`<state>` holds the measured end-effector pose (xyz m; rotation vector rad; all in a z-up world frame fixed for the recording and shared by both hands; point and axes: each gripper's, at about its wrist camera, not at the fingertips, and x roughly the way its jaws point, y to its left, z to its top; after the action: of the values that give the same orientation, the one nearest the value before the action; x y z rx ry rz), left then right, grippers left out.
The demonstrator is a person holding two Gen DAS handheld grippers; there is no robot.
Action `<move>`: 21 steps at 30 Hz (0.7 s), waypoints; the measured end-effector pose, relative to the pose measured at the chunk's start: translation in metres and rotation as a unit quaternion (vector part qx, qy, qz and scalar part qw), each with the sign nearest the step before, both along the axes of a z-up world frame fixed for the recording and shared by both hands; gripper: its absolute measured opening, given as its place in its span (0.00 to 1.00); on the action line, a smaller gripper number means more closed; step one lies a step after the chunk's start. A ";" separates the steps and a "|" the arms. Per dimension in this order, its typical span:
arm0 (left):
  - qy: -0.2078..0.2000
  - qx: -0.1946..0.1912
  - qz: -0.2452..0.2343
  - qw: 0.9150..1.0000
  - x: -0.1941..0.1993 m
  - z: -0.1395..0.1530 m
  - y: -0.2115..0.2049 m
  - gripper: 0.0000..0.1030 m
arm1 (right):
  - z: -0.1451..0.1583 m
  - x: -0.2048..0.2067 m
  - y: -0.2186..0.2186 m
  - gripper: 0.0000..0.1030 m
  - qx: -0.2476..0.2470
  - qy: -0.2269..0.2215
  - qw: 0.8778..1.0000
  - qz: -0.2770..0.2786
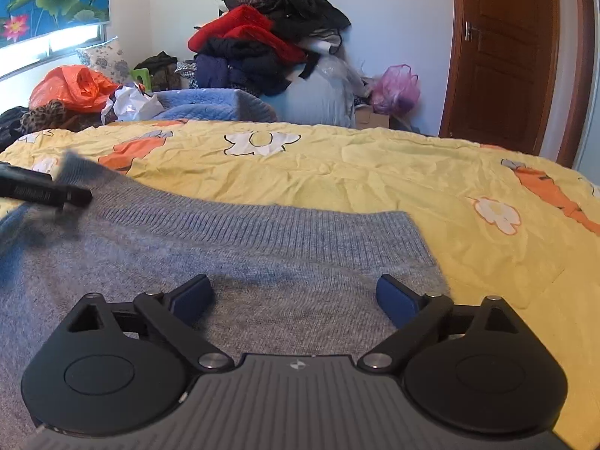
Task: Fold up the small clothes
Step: 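Open both grippers and pull back from the folded sweater edge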
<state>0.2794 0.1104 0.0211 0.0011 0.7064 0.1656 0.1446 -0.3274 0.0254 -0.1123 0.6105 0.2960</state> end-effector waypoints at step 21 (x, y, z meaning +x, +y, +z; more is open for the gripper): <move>-0.004 0.006 -0.080 0.997 -0.059 -0.009 -0.036 0.92 | 0.001 0.000 0.002 0.95 -0.008 0.002 1.000 -0.009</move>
<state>0.2202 0.0747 0.0118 0.0671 0.6940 0.0166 0.1447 -0.3253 0.0265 -0.1220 0.6187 0.2736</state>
